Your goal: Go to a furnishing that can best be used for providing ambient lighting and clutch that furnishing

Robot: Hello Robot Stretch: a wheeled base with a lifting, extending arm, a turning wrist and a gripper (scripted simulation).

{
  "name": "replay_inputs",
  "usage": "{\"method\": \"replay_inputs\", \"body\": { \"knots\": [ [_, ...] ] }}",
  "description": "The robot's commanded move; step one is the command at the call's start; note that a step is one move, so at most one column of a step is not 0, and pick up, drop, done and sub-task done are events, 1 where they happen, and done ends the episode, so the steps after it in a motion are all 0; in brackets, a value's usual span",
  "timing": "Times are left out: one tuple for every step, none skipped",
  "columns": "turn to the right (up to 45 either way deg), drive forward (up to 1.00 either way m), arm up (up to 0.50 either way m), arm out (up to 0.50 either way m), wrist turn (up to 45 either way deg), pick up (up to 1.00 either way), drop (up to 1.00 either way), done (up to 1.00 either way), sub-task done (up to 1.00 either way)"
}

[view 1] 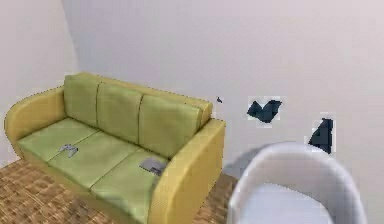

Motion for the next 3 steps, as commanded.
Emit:
{"method": "replay_inputs", "body": {
  "knots": [
    [45.0, 0.00, 0.00, 0.00, 0.0, 0.00, 0.00, 0.00, 0.00],
    [45.0, 0.00, 0.00, 0.00, 0.0, 0.00, 0.00, 0.00, 0.00],
    [45.0, 0.00, 0.00, 0.00, 0.0, 0.00, 0.00, 0.00, 0.00]
  ]
}}
